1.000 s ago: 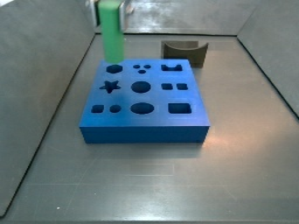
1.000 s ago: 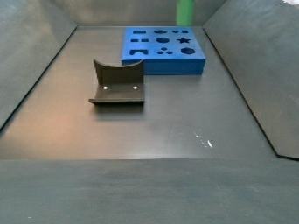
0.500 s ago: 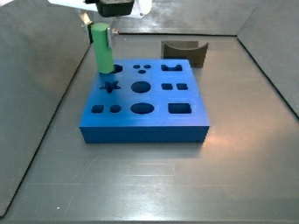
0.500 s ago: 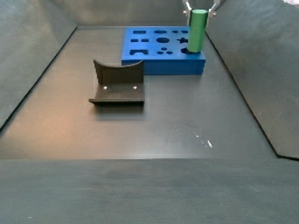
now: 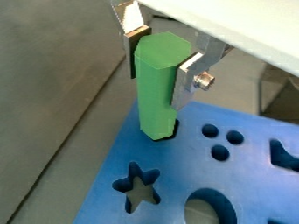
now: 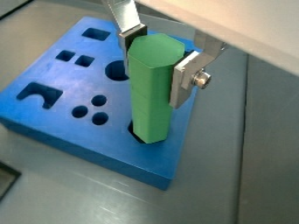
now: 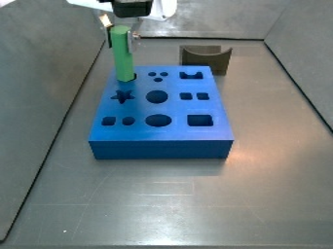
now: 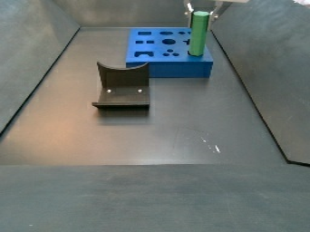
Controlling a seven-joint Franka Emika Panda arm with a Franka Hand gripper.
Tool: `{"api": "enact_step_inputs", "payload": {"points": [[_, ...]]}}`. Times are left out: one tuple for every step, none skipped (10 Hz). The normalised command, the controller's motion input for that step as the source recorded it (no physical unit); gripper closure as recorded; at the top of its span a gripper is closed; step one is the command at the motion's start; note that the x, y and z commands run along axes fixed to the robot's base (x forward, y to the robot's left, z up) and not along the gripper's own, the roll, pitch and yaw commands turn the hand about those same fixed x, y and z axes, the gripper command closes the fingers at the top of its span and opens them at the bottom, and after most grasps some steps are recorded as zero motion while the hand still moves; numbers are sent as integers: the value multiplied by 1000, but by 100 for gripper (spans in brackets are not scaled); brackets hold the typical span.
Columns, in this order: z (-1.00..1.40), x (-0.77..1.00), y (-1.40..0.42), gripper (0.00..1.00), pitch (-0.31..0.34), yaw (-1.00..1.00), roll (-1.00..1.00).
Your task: Insert the hexagon object.
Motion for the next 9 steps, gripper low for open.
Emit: {"api": "enact_step_inputs", "payload": {"points": [[-266,189,0,100,-111,-440,-167],[-314,143,0,100,-164,-400,-200],[-334,43,0,100,-240,-374,-211],[-311,0,0,100,-233,-291,-141],[-323,0,0,100,-187,-89,-54],[-274,-40,0,100,-171,-37,0],[-380,-160,-29,100,-301,37,0],[-337,-189,0,100,-411,54,-46],[-257,-103,0,100,-301,26,-66]]}}
